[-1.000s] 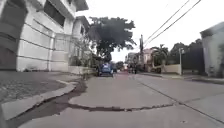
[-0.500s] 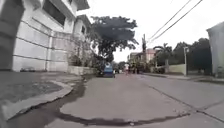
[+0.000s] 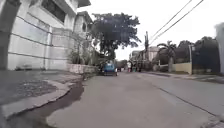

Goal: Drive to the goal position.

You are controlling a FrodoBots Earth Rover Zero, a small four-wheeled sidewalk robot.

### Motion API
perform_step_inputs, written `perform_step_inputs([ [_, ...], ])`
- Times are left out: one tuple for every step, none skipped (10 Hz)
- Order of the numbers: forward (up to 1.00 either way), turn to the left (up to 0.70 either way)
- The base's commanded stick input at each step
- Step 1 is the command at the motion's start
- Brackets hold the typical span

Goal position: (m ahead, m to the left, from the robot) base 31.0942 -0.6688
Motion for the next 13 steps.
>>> perform_step_inputs([
  [1.00,-0.01],
  [1.00,-0.15],
  [1.00,-0.29],
  [1.00,-0.40],
  [1.00,-0.31],
  [1.00,-0.09],
  [1.00,0.00],
  [1.00,0.00],
  [1.00,-0.12],
  [1.00,-0.31],
  [1.00,-0.40],
  [1.00,-0.40],
  [1.00,-0.40],
])
